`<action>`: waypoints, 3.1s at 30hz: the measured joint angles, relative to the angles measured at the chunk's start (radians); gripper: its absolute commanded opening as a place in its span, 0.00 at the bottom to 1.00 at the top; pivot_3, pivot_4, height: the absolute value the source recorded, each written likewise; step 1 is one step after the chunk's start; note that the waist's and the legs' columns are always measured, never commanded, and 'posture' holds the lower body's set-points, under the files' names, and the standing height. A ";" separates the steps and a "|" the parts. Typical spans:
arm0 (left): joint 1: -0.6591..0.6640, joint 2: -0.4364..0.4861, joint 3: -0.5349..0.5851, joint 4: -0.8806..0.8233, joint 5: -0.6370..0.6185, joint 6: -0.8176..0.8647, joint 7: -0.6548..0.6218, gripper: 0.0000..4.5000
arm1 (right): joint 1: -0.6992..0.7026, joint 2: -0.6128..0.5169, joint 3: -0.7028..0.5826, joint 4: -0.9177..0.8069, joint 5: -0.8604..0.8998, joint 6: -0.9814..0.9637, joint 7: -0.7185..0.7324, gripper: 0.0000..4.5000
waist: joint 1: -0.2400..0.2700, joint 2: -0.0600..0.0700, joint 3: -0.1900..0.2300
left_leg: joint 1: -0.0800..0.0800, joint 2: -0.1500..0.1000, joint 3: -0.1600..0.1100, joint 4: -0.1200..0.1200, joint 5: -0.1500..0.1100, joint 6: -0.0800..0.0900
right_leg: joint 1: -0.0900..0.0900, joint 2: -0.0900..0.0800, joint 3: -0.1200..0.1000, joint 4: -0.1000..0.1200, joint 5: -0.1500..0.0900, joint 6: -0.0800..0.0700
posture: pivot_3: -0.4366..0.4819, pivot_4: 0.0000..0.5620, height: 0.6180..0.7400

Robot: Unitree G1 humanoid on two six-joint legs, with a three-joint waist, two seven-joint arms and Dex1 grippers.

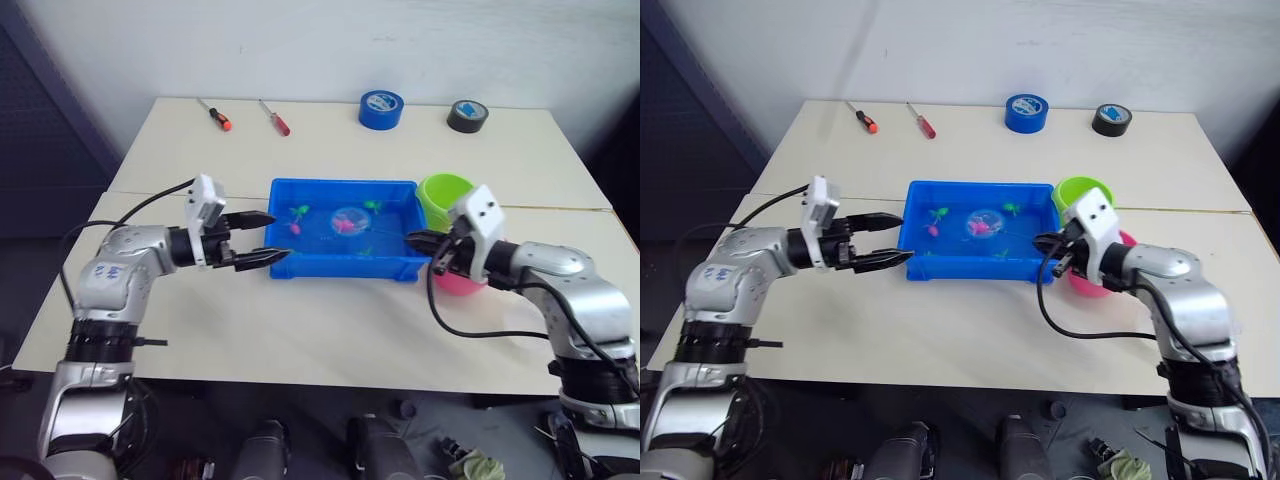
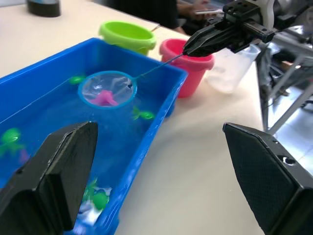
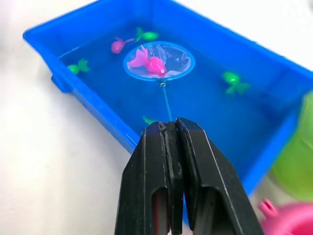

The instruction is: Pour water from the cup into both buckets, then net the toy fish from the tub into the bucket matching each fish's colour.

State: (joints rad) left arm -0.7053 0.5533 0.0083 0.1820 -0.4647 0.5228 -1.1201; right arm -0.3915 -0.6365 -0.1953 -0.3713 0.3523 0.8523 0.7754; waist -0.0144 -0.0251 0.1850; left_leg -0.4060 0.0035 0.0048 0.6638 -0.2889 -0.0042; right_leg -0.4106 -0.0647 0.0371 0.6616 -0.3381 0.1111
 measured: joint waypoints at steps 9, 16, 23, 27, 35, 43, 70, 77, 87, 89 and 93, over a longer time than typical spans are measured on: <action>-0.208 -0.156 -0.110 0.208 0.024 -0.086 -0.144 0.99 | 0.252 -0.017 -0.381 -0.391 0.166 0.189 -0.117 0.00 | 0.014 0.000 0.000 | 0.000 0.000 0.002 0.000 0.000 0.001 | 0.000 0.003 0.002 -0.001 0.000 0.000 | 0.48 0.27 1.00; -0.278 -0.229 -0.135 0.311 0.041 -0.154 -0.231 0.99 | 0.567 -0.090 -0.660 -0.548 0.134 0.181 -0.125 0.00 | 0.015 0.001 -0.001 | 0.001 -0.002 0.004 -0.001 0.000 0.004 | 0.001 0.004 0.006 -0.001 0.000 0.000 | 0.48 0.27 1.00; -0.285 -0.247 -0.135 0.346 0.051 -0.178 -0.246 0.99 | 0.888 -0.264 -0.541 -0.484 -0.317 -0.286 -0.131 0.00 | 0.013 0.001 0.000 | 0.001 -0.006 0.008 0.001 0.000 0.008 | 0.003 0.004 0.009 -0.006 0.000 0.004 | 0.48 0.27 1.00; -0.285 -0.237 -0.129 0.346 0.059 -0.177 -0.242 0.99 | 0.944 -0.296 -0.487 -0.389 -0.514 -0.522 -0.141 0.00 | 0.012 0.001 0.000 | 0.001 -0.006 0.009 0.001 0.001 0.008 | 0.003 0.004 0.010 -0.005 0.001 0.004 | 0.48 0.27 1.00; -0.232 -0.198 -0.104 0.325 0.060 -0.158 -0.201 0.99 | 0.927 -0.426 -0.462 -0.188 -0.866 -0.937 -0.214 0.00 | 0.013 0.001 0.000 | 0.003 -0.006 0.009 0.000 0.001 0.008 | 0.003 0.004 0.011 -0.004 0.001 0.004 | 0.48 0.27 1.00; -0.160 -0.196 -0.101 0.268 0.068 -0.144 -0.142 0.99 | 0.889 -0.354 -0.404 -0.104 -0.994 -1.122 -0.314 0.00 | 0.013 0.001 -0.001 | 0.003 -0.007 0.009 0.001 0.001 0.007 | 0.003 0.003 0.011 -0.003 0.001 0.006 | 0.48 0.27 1.00; -0.143 -0.210 -0.123 0.225 0.076 -0.147 -0.113 0.99 | 0.799 -0.430 -0.415 0.069 -1.108 -1.388 -0.366 0.00 | 0.009 0.001 -0.001 | 0.005 -0.006 0.012 0.001 0.004 0.002 | 0.003 0.005 0.016 -0.002 0.001 0.006 | 0.48 0.27 1.00; -0.143 -0.210 -0.122 0.232 0.077 -0.164 -0.114 0.99 | 0.808 -0.409 -0.404 0.059 -1.102 -1.394 -0.348 0.00 | 0.012 0.001 -0.001 | 0.005 -0.007 0.012 0.001 0.004 0.002 | 0.003 0.005 0.017 -0.002 0.002 0.006 | 0.48 0.27 1.00; -0.162 -0.213 -0.121 0.272 0.078 -0.176 -0.114 0.99 | 0.776 -0.409 -0.433 0.064 -1.098 -1.370 -0.344 0.00 | 0.011 0.001 -0.001 | 0.005 -0.006 0.015 0.001 0.004 0.003 | 0.003 0.005 0.018 -0.002 0.002 0.007 | 0.48 0.27 1.00; -0.173 -0.216 -0.120 0.273 0.078 -0.177 -0.114 0.99 | 0.813 -0.409 -0.437 0.058 -1.099 -1.385 -0.338 0.00 | 0.012 0.001 -0.001 | 0.005 -0.006 0.014 0.001 0.004 0.003 | 0.003 0.005 0.018 -0.002 0.002 0.007 | 0.48 0.27 1.00; -0.176 -0.220 -0.113 0.281 0.078 -0.178 -0.114 0.99 | 0.844 -0.377 -0.400 0.051 -1.108 -1.414 -0.332 0.00 | 0.012 0.001 -0.001 | 0.005 -0.008 0.016 0.001 0.003 0.004 | 0.002 0.005 0.019 -0.002 0.002 0.007 | 0.48 0.27 1.00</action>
State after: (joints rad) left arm -0.8817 0.3332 -0.1047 0.4629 -0.3864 0.3450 -1.2338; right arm 0.4523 -1.0139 -0.5949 -0.3202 -0.7561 -0.5617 0.4429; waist -0.0020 -0.0237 0.1842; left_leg -0.4009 -0.0040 0.0205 0.6649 -0.2855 -0.0005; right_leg -0.4083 -0.0601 0.0563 0.6594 -0.3360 0.1181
